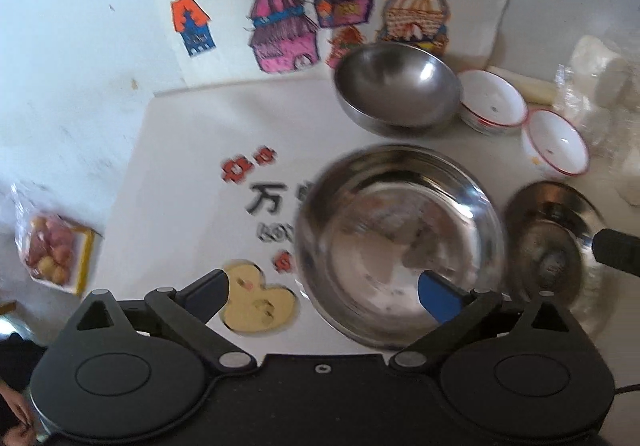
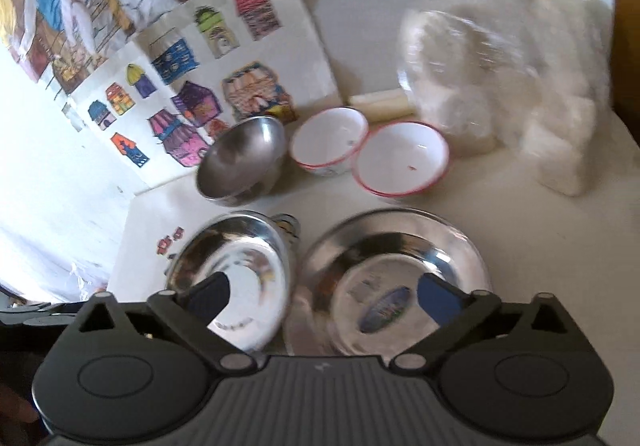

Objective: Organize plates and bowls
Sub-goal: 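Open both grippers and move them to the blue-label steel plate, then close both grippers on the rim of the blue-label steel plate, then lift the blue-label plate with both grippers and lower it onto the stacked bowl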

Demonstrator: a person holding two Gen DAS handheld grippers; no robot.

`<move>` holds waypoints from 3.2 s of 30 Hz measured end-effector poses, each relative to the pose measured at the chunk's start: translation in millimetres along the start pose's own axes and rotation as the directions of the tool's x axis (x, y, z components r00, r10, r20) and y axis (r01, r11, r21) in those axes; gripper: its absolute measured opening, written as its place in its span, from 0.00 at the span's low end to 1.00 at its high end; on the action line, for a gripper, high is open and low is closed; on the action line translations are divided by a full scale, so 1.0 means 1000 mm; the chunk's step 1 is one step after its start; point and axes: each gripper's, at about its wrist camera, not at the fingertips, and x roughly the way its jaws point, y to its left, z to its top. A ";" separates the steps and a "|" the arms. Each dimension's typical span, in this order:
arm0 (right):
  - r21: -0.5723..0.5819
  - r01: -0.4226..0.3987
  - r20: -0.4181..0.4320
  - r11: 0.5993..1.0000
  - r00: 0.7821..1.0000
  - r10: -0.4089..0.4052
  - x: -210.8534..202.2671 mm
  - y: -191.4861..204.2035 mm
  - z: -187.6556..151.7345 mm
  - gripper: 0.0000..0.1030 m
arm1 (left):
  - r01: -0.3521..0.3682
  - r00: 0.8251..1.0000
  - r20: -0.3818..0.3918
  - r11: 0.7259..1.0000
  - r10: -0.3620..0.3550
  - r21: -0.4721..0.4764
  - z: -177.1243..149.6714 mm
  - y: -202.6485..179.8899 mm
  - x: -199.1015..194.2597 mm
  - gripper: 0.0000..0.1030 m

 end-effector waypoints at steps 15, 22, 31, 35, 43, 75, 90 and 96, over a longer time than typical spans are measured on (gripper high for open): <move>-0.018 0.105 -0.048 0.994 0.993 -0.106 -0.018 -0.069 -0.019 1.00 | 0.227 0.968 -0.109 0.974 -0.227 -0.011 -0.033 -0.084 0.007 0.99; -0.107 0.147 -0.030 0.983 0.988 -0.151 -0.010 -0.075 -0.022 1.00 | 0.251 0.958 -0.117 0.962 -0.263 -0.108 -0.029 -0.098 0.025 0.99; -0.179 0.172 -0.020 0.969 0.984 -0.178 0.007 -0.083 -0.008 1.00 | 0.210 0.963 -0.125 0.957 -0.238 -0.202 -0.035 -0.101 0.032 0.99; -0.196 0.160 -0.033 0.968 0.985 -0.169 0.015 -0.084 -0.004 1.00 | 0.169 0.970 -0.131 0.956 -0.204 -0.238 -0.037 -0.098 0.035 0.99; -0.181 0.167 -0.067 0.969 0.981 -0.182 0.026 -0.084 -0.004 0.86 | 0.130 0.972 -0.151 0.944 -0.182 -0.302 -0.040 -0.092 0.040 0.95; -0.110 0.070 -0.087 0.991 0.993 -0.080 0.024 -0.077 -0.013 0.19 | 0.276 0.946 -0.094 0.922 -0.310 -0.271 -0.032 -0.098 0.035 0.26; -0.018 0.114 -0.018 0.993 0.993 -0.114 -0.020 -0.077 -0.039 0.20 | 0.364 0.926 -0.086 0.930 -0.367 -0.044 -0.021 -0.105 0.012 0.26; -0.001 0.130 0.020 0.992 0.991 -0.130 -0.030 -0.063 -0.042 0.20 | 0.390 0.919 -0.069 0.921 -0.389 -0.003 -0.017 -0.094 0.006 0.26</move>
